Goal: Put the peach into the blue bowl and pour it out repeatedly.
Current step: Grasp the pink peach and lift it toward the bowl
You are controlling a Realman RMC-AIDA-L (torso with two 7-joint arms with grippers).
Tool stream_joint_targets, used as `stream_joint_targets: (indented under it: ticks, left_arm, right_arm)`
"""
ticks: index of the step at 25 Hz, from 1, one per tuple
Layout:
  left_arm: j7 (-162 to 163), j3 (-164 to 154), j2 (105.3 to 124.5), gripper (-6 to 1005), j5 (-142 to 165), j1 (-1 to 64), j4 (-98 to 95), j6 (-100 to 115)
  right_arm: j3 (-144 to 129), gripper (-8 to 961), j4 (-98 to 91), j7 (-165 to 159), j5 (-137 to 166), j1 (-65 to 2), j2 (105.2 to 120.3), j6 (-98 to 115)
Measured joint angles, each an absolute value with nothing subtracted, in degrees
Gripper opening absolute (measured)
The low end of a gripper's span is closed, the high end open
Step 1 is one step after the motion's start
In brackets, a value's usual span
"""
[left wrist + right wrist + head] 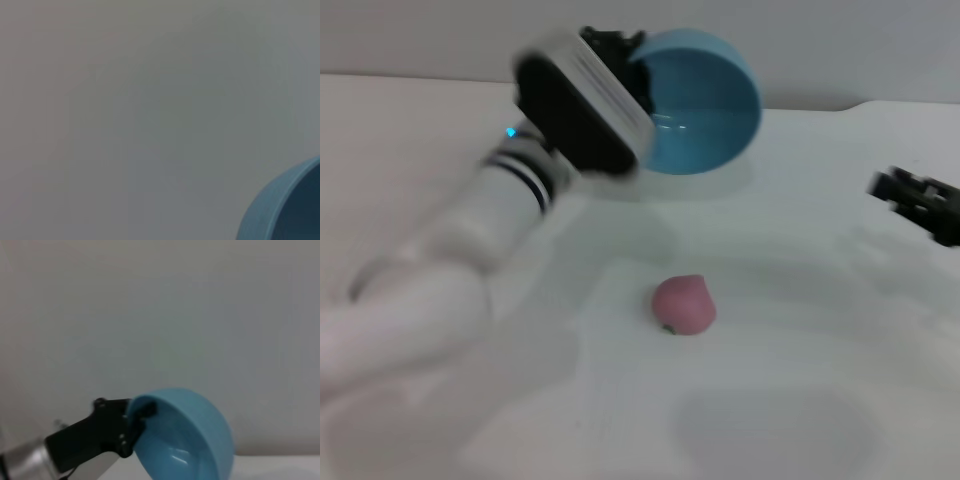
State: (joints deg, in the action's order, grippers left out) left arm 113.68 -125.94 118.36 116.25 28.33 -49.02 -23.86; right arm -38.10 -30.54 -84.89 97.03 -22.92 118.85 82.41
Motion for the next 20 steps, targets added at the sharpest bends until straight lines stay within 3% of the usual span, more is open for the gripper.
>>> stream_joint_targets:
  ticks: [7, 20]
  left_arm:
    - [117.4, -107.5, 118.21, -1, 116.2, 27.3, -51.5, -1.3]
    - [136.1, -105.5, 118.22, -1, 114.8, 21.9, -56.2, 6.4]
  right_arm:
    - [-50.2, 412, -27.4, -79.4, 97.3, -33.0, 118.66, 71.7]
    - [-63.3, 521, -37.4, -92.3, 117.3, -36.0, 118.32, 70.0]
